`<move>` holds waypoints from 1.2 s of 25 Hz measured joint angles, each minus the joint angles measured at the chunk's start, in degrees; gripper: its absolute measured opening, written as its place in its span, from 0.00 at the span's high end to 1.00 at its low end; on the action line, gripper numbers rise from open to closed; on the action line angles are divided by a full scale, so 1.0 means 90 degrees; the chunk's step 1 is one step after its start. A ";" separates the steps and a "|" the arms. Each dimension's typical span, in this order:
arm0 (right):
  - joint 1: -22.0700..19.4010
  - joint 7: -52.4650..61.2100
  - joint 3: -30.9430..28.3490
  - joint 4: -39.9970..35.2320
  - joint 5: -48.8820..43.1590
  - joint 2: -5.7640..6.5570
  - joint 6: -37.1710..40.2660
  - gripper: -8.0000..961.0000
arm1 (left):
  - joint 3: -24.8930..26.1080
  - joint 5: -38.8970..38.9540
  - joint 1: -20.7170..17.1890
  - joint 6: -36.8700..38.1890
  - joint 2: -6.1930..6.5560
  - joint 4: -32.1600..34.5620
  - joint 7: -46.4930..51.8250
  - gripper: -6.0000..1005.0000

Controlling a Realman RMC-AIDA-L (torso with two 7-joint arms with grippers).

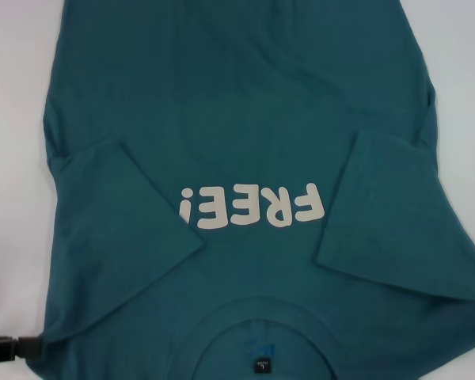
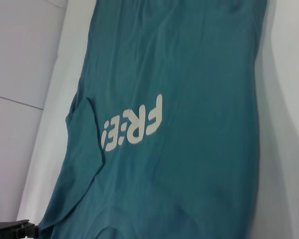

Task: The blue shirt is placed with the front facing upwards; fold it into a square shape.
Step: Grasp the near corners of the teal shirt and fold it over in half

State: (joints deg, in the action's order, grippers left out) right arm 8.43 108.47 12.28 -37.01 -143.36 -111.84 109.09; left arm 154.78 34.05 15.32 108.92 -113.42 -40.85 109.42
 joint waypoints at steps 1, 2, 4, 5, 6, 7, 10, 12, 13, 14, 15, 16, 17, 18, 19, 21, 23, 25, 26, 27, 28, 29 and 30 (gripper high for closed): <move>0.0026 0.0000 -0.0034 0.0000 0.0004 0.0013 0.0000 0.96 | 0.0021 0.0014 0.0028 0.0000 0.0009 0.0000 0.0000 0.93; 0.0059 -0.0003 -0.0083 0.0000 0.0008 0.0023 0.0000 0.96 | 0.0061 0.0020 0.0061 0.0000 0.0017 0.0000 -0.0001 0.93; 0.0128 -0.0014 -0.0170 0.0000 0.0018 0.0036 0.0000 0.96 | 0.0169 0.0022 0.0131 0.0001 0.0034 0.0000 -0.0008 0.93; 0.0172 -0.0022 -0.0217 0.0000 0.0025 0.0040 0.0000 0.96 | 0.0238 0.0023 0.0174 0.0002 0.0044 -0.0001 -0.0012 0.93; 0.0219 -0.0030 -0.0255 0.0000 0.0033 0.0043 0.0000 0.96 | 0.0315 0.0024 0.0234 0.0005 0.0066 -0.0002 -0.0015 0.93; 0.0266 -0.0036 -0.0291 0.0000 0.0041 0.0044 0.0000 0.96 | 0.0375 0.0023 0.0277 0.0007 0.0076 -0.0002 -0.0016 0.92; 0.0426 -0.0041 -0.0388 0.0001 0.0114 0.0050 -0.0002 0.96 | 0.0712 0.0036 0.0549 -0.0019 0.0119 -0.0002 -0.0019 0.92; 0.0606 -0.0033 -0.0467 0.0002 0.0288 0.0053 -0.0048 0.96 | 0.0815 0.0040 0.0651 -0.0059 0.0127 0.0000 -0.0019 0.92; 0.0606 -0.0033 -0.0467 0.0002 0.0288 0.0053 -0.0048 0.96 | 0.0896 0.0050 0.0742 -0.0105 0.0132 0.0004 -0.0019 0.92; 0.0679 -0.0025 -0.0500 0.0002 0.0357 0.0054 -0.0076 0.96 | 0.0958 0.0090 0.0837 -0.0174 0.0145 0.0005 -0.0019 0.92; 0.0844 0.0008 -0.0557 0.0003 0.0522 0.0058 -0.0157 0.96 | 0.0998 0.0147 0.0936 -0.0260 0.0162 0.0017 -0.0011 0.92; 0.0844 0.0008 -0.0557 0.0003 0.0522 0.0058 -0.0157 0.96 | 0.1019 0.0212 0.1030 -0.0336 0.0180 0.0031 0.0003 0.92; 0.0924 0.0025 -0.0571 0.0007 0.0597 0.0060 -0.0198 0.96 | 0.1024 0.0264 0.1129 -0.0424 0.0208 0.0063 0.0020 0.92; 0.1122 0.0101 -0.0591 0.0016 0.0709 0.0065 -0.0317 0.96 | 0.1032 0.0324 0.1260 -0.0553 0.0243 0.0114 0.0043 0.92; 0.1122 0.0101 -0.0591 0.0016 0.0709 0.0065 -0.0317 0.96 | 0.1037 0.0350 0.1378 -0.0654 0.0268 0.0163 0.0066 0.92; 0.1345 0.0179 -0.0603 0.0043 0.0756 0.0063 -0.0482 0.95 | 0.1048 0.0370 0.1608 -0.0983 0.0313 0.0276 0.0140 0.92; 0.1555 0.0221 -0.0609 0.0068 0.0796 0.0045 -0.0682 0.95 | 0.1053 0.0373 0.1807 -0.1294 0.0325 0.0351 0.0231 0.92; 0.1734 0.0231 -0.0597 0.0071 0.0879 0.0017 -0.0866 0.95 | 0.1056 0.0378 0.1991 -0.1579 0.0319 0.0385 0.0297 0.92; 0.1818 0.0230 -0.0585 0.0071 0.0934 0.0003 -0.0970 0.95 | 0.1057 0.0392 0.2060 -0.1692 0.0308 0.0396 0.0316 0.92; 0.1908 0.0224 -0.0570 0.0074 0.0992 -0.0015 -0.1102 0.95 | 0.1055 0.0439 0.2160 -0.1814 0.0290 0.0417 0.0334 0.92; 0.1981 0.0211 -0.0565 0.0076 0.1027 -0.0030 -0.1219 0.95 | 0.1046 0.0512 0.2232 -0.1924 0.0280 0.0456 0.0344 0.92; 0.2054 0.0199 -0.0563 0.0078 0.1049 -0.0050 -0.1339 0.95 | 0.1033 0.0605 0.2300 -0.2039 0.0274 0.0500 0.0355 0.92; 0.2130 0.0183 -0.0560 0.0081 0.1069 -0.0074 -0.1479 0.95 | 0.1033 0.0605 0.2300 -0.2039 0.0274 0.0500 0.0355 0.91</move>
State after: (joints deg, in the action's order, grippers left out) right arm 27.60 110.12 7.24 -36.28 -133.73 -112.51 95.78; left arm 164.08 39.50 36.02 90.57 -110.96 -36.36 112.62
